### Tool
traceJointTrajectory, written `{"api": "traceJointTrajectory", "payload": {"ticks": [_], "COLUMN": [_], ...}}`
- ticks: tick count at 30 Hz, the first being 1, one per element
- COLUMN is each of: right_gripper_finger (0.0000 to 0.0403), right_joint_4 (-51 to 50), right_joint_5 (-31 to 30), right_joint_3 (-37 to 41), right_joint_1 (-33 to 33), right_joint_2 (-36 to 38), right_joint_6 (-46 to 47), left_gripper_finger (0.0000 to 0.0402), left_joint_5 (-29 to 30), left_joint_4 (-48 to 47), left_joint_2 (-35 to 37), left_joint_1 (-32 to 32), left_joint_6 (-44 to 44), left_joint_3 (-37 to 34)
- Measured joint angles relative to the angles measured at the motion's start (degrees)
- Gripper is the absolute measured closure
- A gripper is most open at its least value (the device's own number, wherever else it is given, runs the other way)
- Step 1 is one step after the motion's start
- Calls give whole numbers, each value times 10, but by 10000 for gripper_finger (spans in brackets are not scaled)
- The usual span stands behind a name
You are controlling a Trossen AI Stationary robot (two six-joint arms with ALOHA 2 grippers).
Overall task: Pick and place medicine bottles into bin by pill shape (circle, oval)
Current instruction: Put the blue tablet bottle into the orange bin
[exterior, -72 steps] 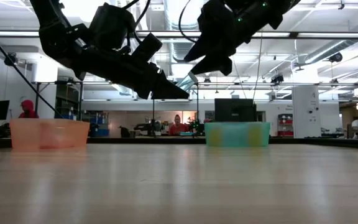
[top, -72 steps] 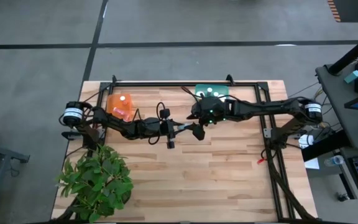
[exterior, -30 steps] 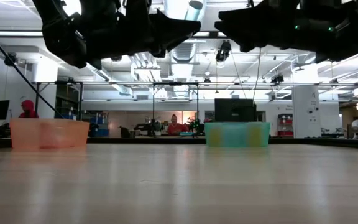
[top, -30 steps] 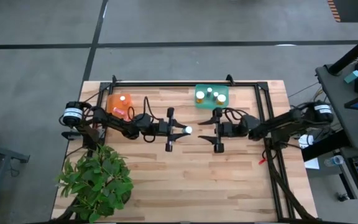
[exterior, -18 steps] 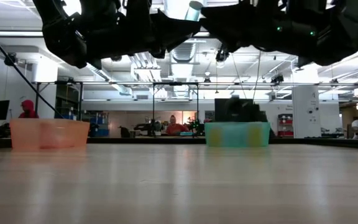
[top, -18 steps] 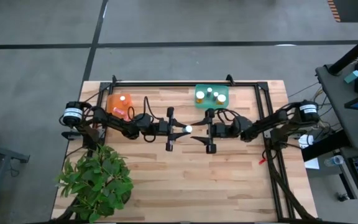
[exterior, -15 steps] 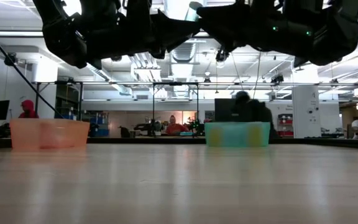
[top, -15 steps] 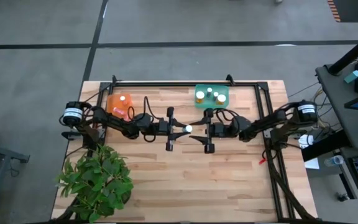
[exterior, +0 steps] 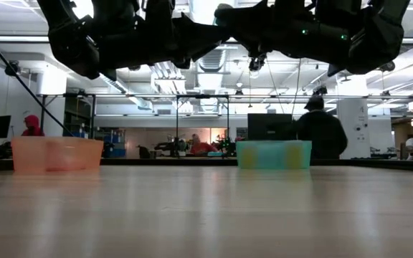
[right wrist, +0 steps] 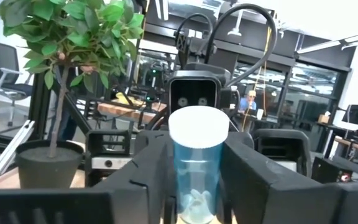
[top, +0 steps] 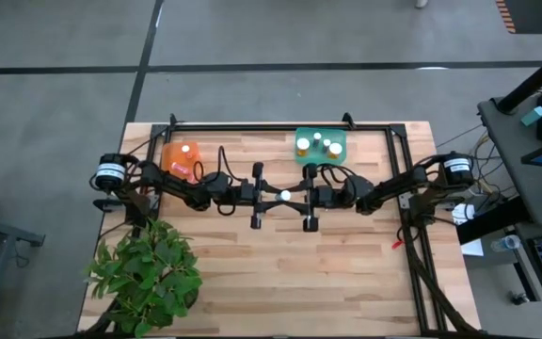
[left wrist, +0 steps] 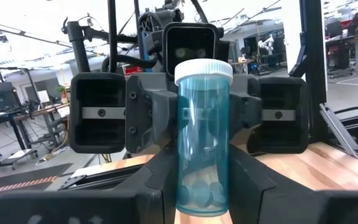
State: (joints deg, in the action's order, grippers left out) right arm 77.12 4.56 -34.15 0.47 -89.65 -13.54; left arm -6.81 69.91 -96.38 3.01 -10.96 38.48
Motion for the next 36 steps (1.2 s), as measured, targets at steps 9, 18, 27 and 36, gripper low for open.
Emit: {"api": "traceJointTrajectory", "payload": {"ticks": [9,18,27,36], "right_gripper_finger": [327,318,318,318], "right_joint_4": [-1,-10,-155,-424], "right_joint_5": [0,2,2,-35], "right_joint_3": [1,1,2,-4], "right_joint_1": [0,0,0,-5], "right_joint_2": [0,0,62,189], "right_joint_6": [-4,2,56,62], "left_gripper_finger": [317,240,177,176], "left_joint_5": [-1,4,5,4], "left_joint_4": [0,-5,-61,-95], "left_joint_2": [0,0,1,1], "left_joint_1": [0,0,0,0], "left_joint_6": [14,17,17,16], "left_joint_3": [-1,-5,-5,-5]}}
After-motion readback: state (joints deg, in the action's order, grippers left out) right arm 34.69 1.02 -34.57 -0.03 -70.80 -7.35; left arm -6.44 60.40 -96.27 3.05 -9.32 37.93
